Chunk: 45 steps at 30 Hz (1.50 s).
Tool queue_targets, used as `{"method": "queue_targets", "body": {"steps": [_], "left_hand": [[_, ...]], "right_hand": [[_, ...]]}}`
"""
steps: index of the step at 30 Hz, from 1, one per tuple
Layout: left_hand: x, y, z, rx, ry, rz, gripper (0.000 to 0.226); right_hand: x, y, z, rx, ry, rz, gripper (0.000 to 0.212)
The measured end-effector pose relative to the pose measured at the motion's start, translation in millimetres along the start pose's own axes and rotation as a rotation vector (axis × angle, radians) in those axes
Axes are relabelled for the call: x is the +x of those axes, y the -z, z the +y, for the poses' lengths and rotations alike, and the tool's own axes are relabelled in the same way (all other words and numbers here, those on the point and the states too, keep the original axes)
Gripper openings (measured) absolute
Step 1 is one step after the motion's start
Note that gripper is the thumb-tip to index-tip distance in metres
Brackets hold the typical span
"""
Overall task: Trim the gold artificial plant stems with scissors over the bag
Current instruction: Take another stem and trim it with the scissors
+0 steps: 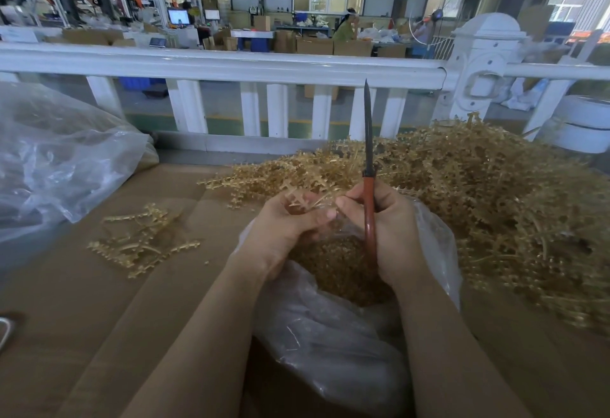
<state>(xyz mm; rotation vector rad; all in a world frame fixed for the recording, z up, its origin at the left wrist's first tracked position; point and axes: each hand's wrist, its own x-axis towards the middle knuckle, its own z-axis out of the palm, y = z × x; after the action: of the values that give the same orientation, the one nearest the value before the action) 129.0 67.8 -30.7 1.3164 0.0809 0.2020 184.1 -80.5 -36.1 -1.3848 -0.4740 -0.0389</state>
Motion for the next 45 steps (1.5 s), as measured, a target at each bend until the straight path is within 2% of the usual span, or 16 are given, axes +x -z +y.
{"method": "queue_targets", "body": {"steps": [2, 6, 9, 15, 21, 24, 28, 32, 37, 45], "left_hand": [[0.0, -0.1, -1.1, -0.019, -0.019, 0.006, 0.026], [1.8, 2.0, -1.8, -0.023, -0.034, -0.033, 0.009], [0.6, 2.0, 0.1, -0.055, -0.002, -0.083, 0.015], [-1.5, -2.8, 1.0, -0.015, -0.006, -0.001, 0.008], [-2.2, -1.4, 3.5, -0.099, -0.042, -0.007, 0.005], [-0.5, -1.2, 2.3, -0.107, -0.056, 0.008, 0.005], [0.0, -1.8, 2.3, -0.113, -0.061, 0.036, 0.018], [-1.0, -1.9, 3.5, -0.133, -0.095, 0.041, 0.016], [1.0, 0.8, 7.3, -0.148, -0.213, 0.174, 0.007], [0.6, 4.0, 10.4, -0.131, -0.320, 0.245, 0.020]], "right_hand": [[-1.2, -1.5, -1.0, 0.012, -0.009, -0.027, 0.027], [-1.2, -1.9, -0.5, 0.013, -0.002, -0.065, 0.035], [-0.9, -0.3, 0.9, 0.017, 0.027, -0.090, 0.040], [-2.2, -3.8, 2.5, 0.086, -0.001, -0.165, 0.040], [0.6, -0.8, 4.7, -0.017, 0.036, -0.087, 0.015], [0.4, -0.6, 2.9, -0.026, 0.033, -0.072, 0.016], [0.5, -0.4, 2.4, -0.088, 0.048, -0.064, 0.022], [0.8, -1.5, 2.0, -0.139, 0.079, -0.076, 0.019], [0.8, 0.4, 2.8, -0.374, 0.103, -0.049, 0.033], [-3.9, 3.9, 4.1, -0.751, 0.130, -0.088, 0.051]]}}
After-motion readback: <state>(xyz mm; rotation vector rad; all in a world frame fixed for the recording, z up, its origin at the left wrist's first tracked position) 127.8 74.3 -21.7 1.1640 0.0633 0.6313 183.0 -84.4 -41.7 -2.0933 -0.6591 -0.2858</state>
